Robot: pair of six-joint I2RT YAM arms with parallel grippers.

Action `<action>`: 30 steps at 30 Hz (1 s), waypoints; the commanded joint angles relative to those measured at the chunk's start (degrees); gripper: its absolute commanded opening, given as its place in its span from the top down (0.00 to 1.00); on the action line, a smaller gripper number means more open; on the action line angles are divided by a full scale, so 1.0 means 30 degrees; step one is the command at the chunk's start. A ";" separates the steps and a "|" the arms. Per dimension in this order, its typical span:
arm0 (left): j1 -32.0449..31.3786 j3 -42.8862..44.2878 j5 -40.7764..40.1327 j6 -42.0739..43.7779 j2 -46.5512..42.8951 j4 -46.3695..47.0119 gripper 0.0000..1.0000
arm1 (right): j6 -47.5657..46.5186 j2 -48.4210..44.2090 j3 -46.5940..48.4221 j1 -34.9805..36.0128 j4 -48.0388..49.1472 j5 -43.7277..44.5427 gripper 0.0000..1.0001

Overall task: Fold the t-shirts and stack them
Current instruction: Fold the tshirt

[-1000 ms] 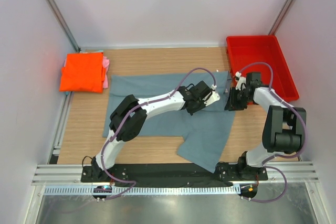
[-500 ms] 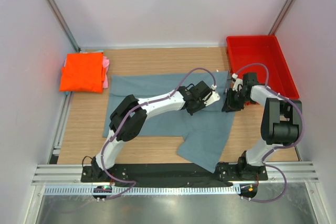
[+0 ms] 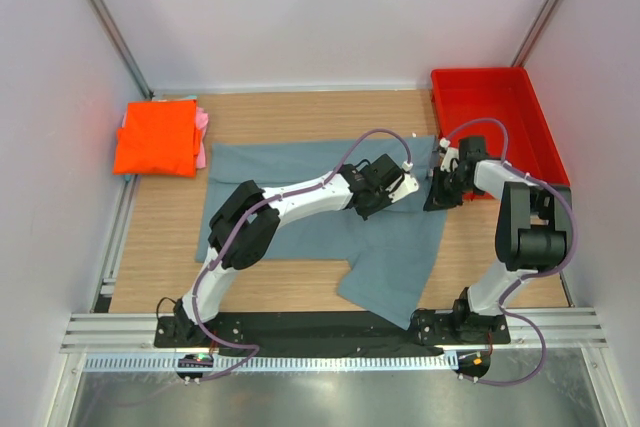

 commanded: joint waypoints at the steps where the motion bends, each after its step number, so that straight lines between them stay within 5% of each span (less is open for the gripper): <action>1: -0.0001 0.0641 0.0425 -0.0121 -0.0157 -0.0026 0.96 | 0.0011 -0.0431 0.0248 0.0142 0.0561 0.0464 0.95; 13: -0.0001 0.0728 0.0367 -0.0180 -0.0128 -0.0085 0.96 | 0.0011 -0.2075 -0.0105 0.0142 0.0180 0.0698 0.83; 22: -0.0001 0.0728 0.0220 -0.0092 -0.0274 -0.0114 0.96 | -0.0019 -0.1369 0.0101 0.0142 0.0239 0.0611 0.96; 30: -0.0001 0.0758 0.0337 -0.0238 -0.0216 -0.0114 0.96 | -0.0077 -0.1225 0.0218 0.0142 0.0210 0.0728 0.74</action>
